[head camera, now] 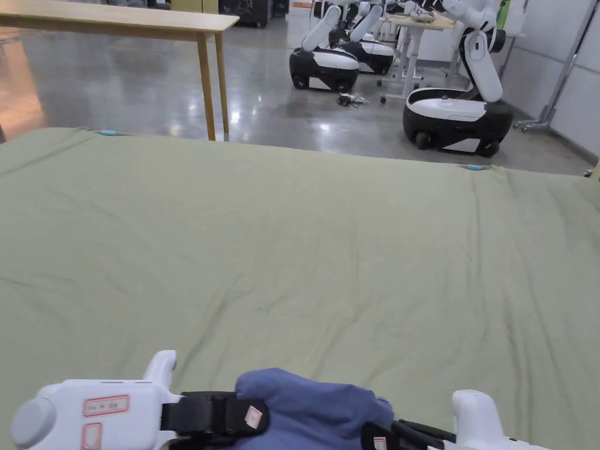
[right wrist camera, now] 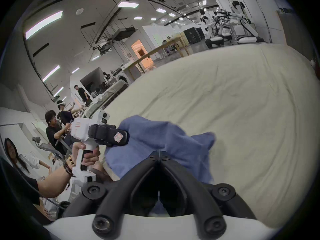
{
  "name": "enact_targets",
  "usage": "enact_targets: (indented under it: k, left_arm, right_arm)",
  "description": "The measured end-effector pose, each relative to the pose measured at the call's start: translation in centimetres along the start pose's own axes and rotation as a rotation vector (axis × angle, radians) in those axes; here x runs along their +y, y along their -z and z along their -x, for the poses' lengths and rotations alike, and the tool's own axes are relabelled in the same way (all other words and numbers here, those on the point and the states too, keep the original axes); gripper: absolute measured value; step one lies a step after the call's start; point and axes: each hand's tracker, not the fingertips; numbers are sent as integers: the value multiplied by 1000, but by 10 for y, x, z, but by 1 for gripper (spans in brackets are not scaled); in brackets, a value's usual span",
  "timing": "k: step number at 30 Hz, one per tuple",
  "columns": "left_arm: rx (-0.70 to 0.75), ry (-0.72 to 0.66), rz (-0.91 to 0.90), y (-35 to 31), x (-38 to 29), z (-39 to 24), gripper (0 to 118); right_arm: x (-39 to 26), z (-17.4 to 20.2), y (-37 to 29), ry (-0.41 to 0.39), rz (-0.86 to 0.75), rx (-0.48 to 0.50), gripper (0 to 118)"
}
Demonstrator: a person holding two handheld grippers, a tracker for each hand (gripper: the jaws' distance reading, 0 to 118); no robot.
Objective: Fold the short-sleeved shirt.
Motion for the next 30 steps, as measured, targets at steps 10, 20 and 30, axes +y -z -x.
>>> enact_targets:
  k: [10,20,30]
  left_arm:
    - [283,38,-95,-192,49,32,22]
    - [488,17,-172,-330,74,65,22]
    - [476,4,-292,-327,78,47,116]
  right_arm:
    - [13,21,-50,-18,-112,-75,3]
    - [1,15,-49,46,-68,-222,3]
    - [7,27,-48,8,-69,-204,3]
